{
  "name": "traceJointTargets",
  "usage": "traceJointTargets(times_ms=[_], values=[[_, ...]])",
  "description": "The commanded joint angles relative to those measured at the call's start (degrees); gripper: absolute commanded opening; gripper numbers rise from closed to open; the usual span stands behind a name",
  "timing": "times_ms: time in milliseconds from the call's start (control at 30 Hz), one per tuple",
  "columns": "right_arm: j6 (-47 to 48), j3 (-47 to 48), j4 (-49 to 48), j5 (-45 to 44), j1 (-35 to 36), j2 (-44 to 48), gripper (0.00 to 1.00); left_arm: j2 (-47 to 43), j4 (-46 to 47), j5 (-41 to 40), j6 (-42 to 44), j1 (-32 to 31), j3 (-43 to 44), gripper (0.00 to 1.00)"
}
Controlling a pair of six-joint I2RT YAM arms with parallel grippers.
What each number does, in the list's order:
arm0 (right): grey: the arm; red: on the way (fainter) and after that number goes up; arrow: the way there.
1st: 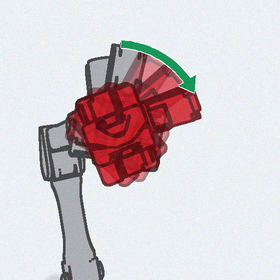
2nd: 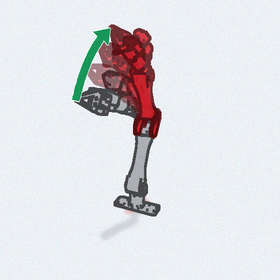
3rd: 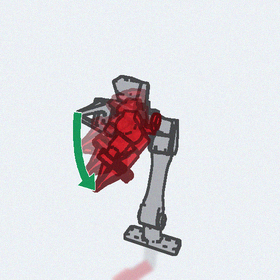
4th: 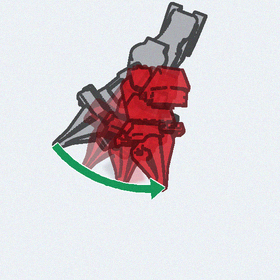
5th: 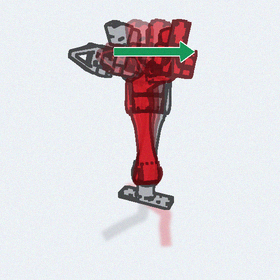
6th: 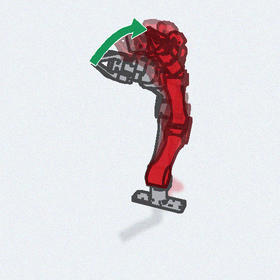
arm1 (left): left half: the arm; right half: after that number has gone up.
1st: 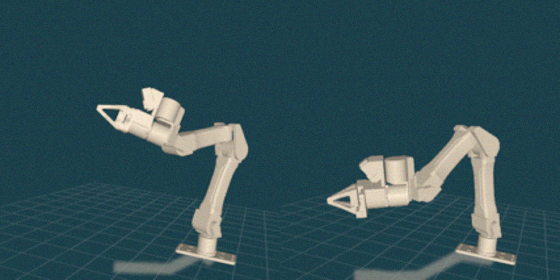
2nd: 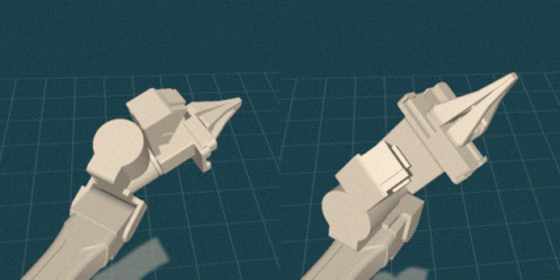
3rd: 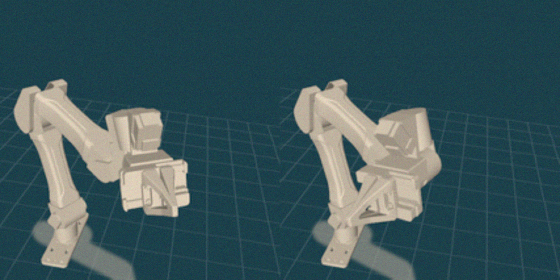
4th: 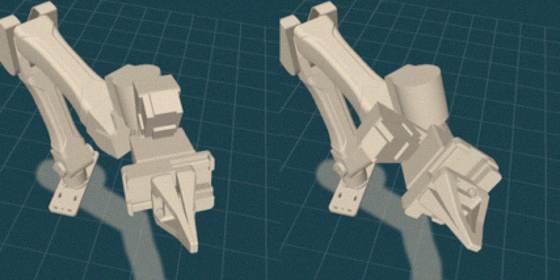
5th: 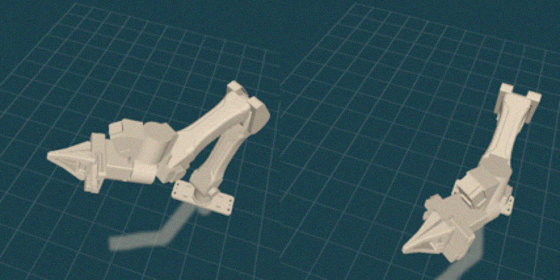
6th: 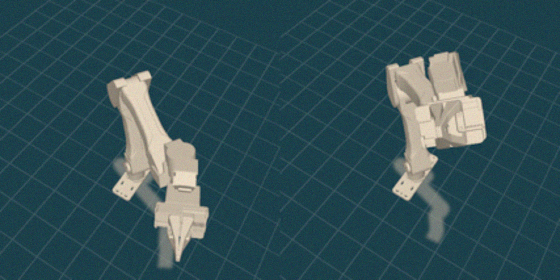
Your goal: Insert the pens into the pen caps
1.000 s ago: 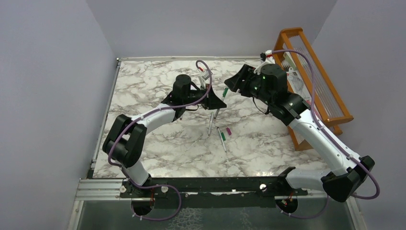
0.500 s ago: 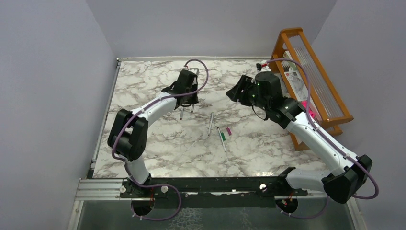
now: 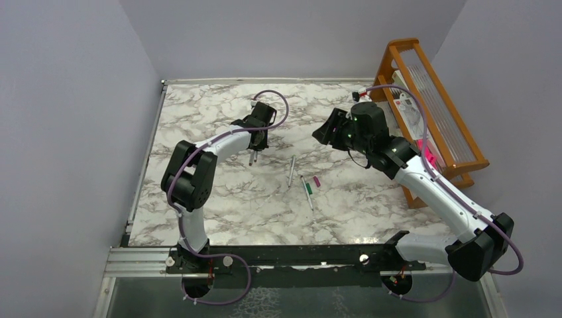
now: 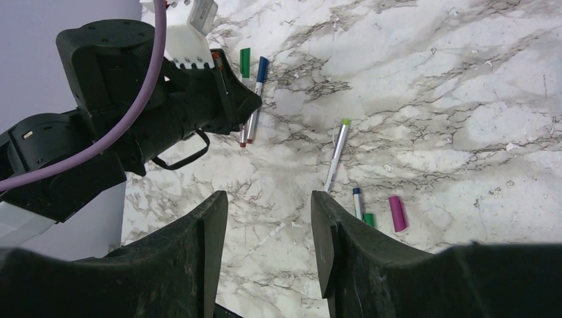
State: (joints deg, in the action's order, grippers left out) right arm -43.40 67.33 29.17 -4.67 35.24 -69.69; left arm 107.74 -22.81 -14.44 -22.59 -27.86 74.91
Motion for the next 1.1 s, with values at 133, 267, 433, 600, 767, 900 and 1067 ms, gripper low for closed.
traceJointTargets(times_ms=[133, 267, 433, 600, 767, 900, 1067], values=[[-0.4, -0.5, -0.3, 1.4, 0.0, 0.3, 0.48, 2.2, -1.4, -4.4, -1.2, 0.1, 2.1, 0.0], [-0.3, -0.3, -0.3, 1.4, 0.0, -0.1, 0.48, 2.7, -1.4, -4.6, -1.2, 0.1, 2.0, 0.0], [-0.4, -0.5, -0.4, 1.7, 0.0, -0.4, 0.47, 3.3, -1.5, -4.6, -1.4, 0.0, 1.9, 0.0], [-0.4, -0.7, -0.3, 1.8, 0.0, -0.5, 0.47, 4.0, -1.5, -3.8, -1.4, 0.1, 1.7, 0.01], [-0.3, -0.7, 0.2, 1.6, 0.0, -0.4, 0.47, 4.4, -1.5, -2.8, -1.8, 0.1, 1.5, 0.04], [-0.3, -0.9, 0.2, 1.5, 0.0, -0.3, 0.47, 4.5, -1.5, -2.1, -1.9, 0.1, 1.5, 0.05], [-0.2, -0.9, 0.1, 1.6, 0.0, -0.4, 0.47, 4.4, -1.5, -1.3, -1.7, 0.1, 1.6, 0.1]])
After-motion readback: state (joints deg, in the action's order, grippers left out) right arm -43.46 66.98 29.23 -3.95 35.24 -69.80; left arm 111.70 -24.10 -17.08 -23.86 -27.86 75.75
